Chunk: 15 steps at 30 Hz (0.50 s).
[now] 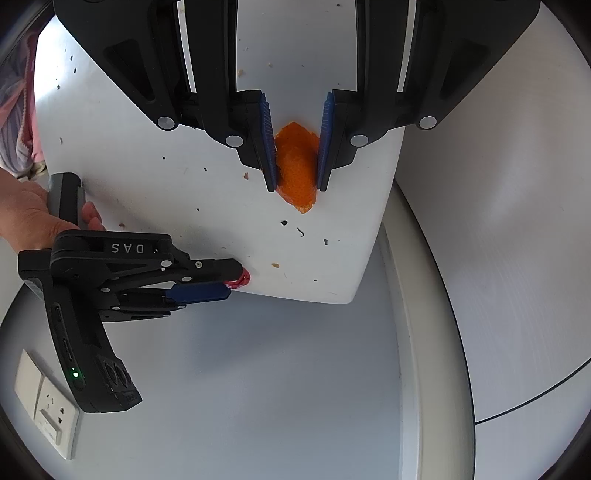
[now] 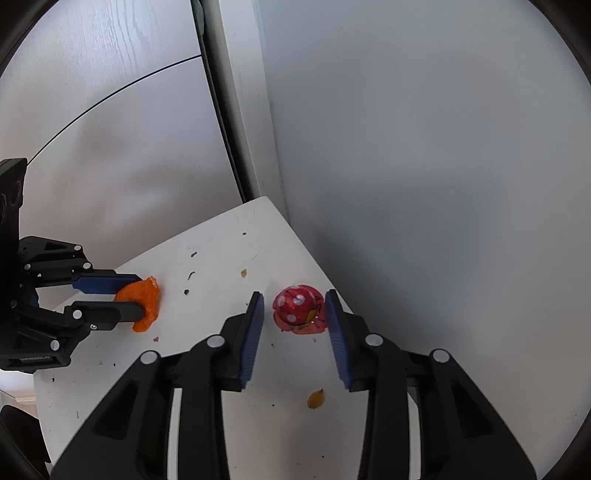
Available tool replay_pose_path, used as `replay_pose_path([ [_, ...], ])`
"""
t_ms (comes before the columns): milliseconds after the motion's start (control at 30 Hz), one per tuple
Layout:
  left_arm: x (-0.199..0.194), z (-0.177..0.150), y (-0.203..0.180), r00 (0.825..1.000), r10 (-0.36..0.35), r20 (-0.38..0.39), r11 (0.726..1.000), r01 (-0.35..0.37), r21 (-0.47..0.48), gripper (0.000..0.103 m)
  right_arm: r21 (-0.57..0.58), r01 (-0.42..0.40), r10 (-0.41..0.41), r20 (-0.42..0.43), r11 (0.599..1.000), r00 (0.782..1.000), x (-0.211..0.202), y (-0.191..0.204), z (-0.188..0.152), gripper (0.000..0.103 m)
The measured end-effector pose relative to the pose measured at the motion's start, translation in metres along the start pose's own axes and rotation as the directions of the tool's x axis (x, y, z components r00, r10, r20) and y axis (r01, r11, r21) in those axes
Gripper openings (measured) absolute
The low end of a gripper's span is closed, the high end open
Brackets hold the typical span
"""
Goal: Collect trash
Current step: 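Close the right gripper on the small red wrapped item, then carry the orange peel in the left gripper while the right carries the red item over the bin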
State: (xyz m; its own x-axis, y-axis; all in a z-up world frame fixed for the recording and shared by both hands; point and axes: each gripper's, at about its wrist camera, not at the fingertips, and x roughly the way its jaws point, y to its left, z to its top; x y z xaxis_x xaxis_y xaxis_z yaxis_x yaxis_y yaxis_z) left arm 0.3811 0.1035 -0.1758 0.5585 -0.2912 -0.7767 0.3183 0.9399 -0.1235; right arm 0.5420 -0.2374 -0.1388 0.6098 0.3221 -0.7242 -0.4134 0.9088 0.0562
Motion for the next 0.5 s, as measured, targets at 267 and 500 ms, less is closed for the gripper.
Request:
replay_pose_path([
  [267, -0.0048, 0.0013, 0.0028, 1.000, -0.002, 0.002, 1.000, 0.002, 0.001, 0.019, -0.013, 0.010, -0.010, 0.003, 1.000, 1.000, 0.0028, 0.0025, 0.0017, 0.023],
  [500, -0.0048, -0.0009, 0.0049, 1.000, -0.002, 0.005, 1.000, 0.002, -0.008, 0.019, -0.012, 0.004, -0.003, 0.015, 1.000, 1.000, -0.0015, 0.0047, 0.0016, 0.023],
])
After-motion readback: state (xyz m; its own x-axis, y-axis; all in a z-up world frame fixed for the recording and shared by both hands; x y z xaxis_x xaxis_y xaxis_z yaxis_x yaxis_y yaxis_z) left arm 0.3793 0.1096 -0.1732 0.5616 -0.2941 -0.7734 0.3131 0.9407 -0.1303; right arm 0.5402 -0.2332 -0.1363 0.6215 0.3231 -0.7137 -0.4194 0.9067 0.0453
